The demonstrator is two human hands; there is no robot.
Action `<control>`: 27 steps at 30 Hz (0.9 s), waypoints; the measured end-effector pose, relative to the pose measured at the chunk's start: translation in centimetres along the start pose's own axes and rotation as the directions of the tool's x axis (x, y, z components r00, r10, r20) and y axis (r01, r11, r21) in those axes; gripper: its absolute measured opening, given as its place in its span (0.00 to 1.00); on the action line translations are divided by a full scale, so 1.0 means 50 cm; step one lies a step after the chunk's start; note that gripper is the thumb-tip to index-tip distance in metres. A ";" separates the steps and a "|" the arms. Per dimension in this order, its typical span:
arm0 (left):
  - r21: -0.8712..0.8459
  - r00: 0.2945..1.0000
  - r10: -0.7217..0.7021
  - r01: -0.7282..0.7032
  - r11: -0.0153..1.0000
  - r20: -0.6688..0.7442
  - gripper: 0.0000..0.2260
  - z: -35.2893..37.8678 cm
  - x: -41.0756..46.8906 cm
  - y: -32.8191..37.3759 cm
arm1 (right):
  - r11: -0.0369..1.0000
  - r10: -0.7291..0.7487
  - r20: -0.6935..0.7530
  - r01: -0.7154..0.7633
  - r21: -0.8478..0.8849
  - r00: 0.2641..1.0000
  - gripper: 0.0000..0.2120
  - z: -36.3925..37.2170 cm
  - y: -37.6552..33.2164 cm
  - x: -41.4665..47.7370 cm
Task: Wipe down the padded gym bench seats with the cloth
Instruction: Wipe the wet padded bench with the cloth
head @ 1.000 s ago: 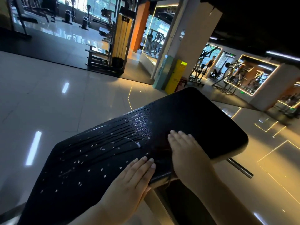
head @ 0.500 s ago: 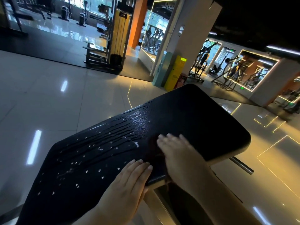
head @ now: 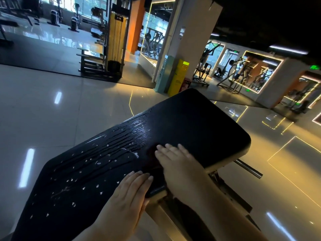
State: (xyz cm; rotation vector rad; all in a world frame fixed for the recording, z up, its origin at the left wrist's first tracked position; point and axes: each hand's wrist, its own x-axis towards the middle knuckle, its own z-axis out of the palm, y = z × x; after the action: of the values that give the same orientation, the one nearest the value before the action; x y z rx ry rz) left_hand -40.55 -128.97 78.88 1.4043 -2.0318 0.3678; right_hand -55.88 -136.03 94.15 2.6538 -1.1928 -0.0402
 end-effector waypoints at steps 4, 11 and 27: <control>-0.022 0.999 -0.024 0.024 0.999 0.029 0.22 -0.005 0.003 0.007 | 0.974 0.201 -0.093 -0.209 -0.092 0.975 0.27 -0.043 0.089 -0.007; -0.053 0.997 -0.043 0.046 0.998 0.058 0.22 -0.015 0.001 0.008 | 0.987 0.147 0.016 -0.146 -0.059 0.989 0.31 -0.013 -0.016 0.060; -0.068 0.998 -0.053 0.051 0.996 -0.020 0.19 -0.008 -0.003 0.007 | 0.999 0.031 0.084 -0.028 -0.032 0.996 0.30 0.015 -0.076 0.045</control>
State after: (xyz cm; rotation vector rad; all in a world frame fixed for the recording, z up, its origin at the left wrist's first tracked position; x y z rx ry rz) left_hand -40.70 -128.51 79.13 1.4031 -1.9682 0.2877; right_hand -51.69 -135.41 92.76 2.6309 -1.2466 -0.1663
